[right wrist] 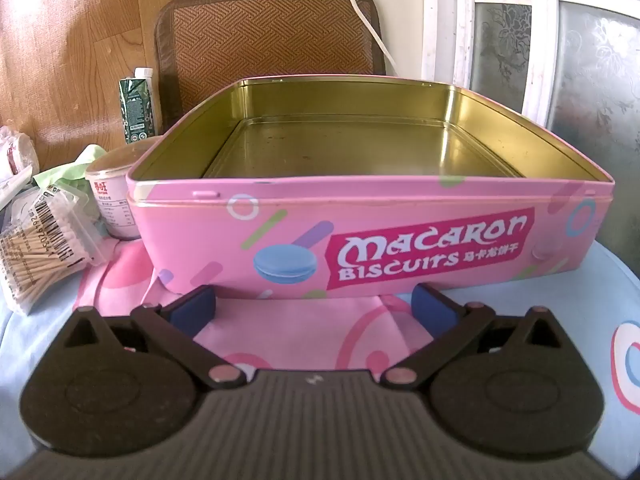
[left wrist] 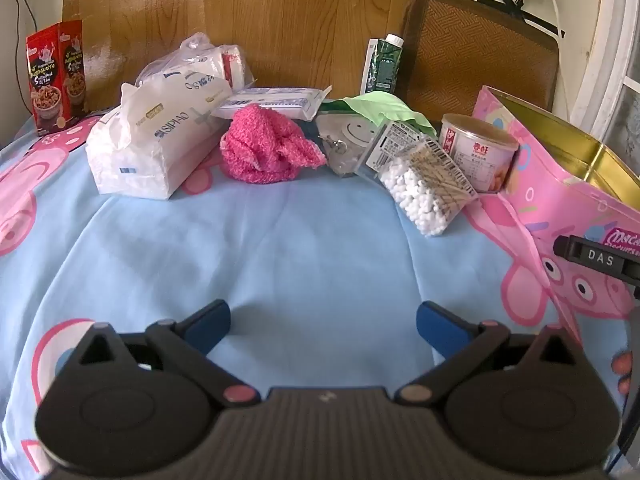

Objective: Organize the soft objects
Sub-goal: 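Move the right gripper toward the pink fuzzy cloth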

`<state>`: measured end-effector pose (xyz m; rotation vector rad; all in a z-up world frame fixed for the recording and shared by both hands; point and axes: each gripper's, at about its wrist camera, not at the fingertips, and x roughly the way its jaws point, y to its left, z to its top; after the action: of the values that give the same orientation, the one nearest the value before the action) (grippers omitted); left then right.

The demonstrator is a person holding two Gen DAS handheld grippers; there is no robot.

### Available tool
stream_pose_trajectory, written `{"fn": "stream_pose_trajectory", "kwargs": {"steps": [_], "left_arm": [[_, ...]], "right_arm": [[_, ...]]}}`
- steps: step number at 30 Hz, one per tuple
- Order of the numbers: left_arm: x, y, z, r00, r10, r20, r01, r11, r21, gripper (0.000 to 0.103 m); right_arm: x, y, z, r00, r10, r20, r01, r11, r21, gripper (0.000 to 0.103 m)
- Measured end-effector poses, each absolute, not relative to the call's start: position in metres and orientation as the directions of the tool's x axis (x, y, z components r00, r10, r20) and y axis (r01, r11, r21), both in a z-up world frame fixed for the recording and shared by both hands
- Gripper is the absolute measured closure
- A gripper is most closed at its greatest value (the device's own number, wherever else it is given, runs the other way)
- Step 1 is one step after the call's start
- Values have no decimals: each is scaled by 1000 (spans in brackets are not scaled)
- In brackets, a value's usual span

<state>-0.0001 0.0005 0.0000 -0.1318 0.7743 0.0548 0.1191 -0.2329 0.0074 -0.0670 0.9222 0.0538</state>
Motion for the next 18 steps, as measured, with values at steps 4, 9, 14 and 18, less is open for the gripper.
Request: {"fn": "stream_pose_trajectory", "kwargs": {"steps": [4, 9, 14, 18], "left_arm": [[-3, 8, 1, 728, -36, -684, -86, 986, -143, 0], [-13, 18, -2, 772, -103, -627, -25, 981, -192, 0], [-25, 32, -4, 812, -107, -574, -15, 979, -203, 0], [-22, 55, 3, 842, -54, -537, -86, 969, -232, 2]], "right_arm": [[118, -233, 8, 595, 26, -803, -84, 996, -30, 0], [108, -241, 15, 550, 150, -821, -218, 975, 31, 0], [101, -232, 20, 525, 217, -823, -296, 953, 63, 0], [94, -216, 28, 484, 425, -765, -392, 887, 245, 6]]}}
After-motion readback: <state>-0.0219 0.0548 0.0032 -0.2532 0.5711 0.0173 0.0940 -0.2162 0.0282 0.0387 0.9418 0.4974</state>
